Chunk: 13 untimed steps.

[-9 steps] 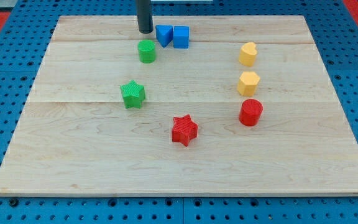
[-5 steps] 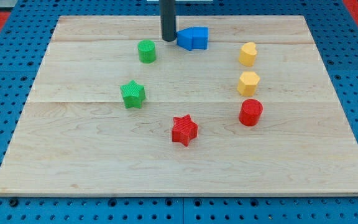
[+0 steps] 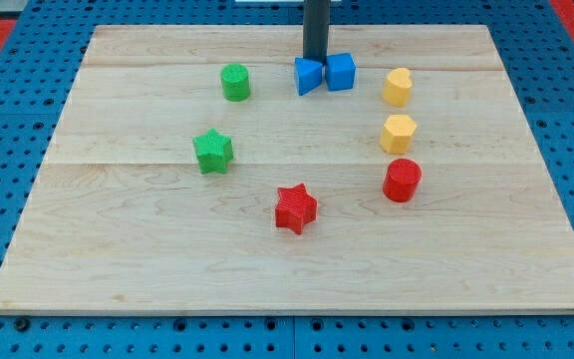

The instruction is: Separate the blue blocks

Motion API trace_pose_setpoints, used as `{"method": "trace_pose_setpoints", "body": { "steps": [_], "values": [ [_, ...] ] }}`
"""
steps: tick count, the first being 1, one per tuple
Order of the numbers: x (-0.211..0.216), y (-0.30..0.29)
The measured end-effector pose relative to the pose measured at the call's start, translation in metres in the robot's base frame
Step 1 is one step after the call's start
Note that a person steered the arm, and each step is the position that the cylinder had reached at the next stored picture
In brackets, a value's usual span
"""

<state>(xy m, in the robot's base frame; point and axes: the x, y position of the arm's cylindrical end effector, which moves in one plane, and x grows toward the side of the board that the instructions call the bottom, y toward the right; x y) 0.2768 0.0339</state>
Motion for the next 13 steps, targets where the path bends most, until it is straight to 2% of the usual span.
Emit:
{"method": "trace_pose_setpoints", "body": {
  "steps": [1,3,5,6,7,8,9,11,12,13],
  "values": [
    [0.004,0.012],
    [0.028,-0.015],
    [0.042,-0.018],
    [0.051,0.017],
    [0.078,0.001],
    [0.097,-0.070],
    [0.085,-0.085],
    [0.084,-0.028],
    [0.067,-0.005],
    [0.033,-0.005]
  ]
}}
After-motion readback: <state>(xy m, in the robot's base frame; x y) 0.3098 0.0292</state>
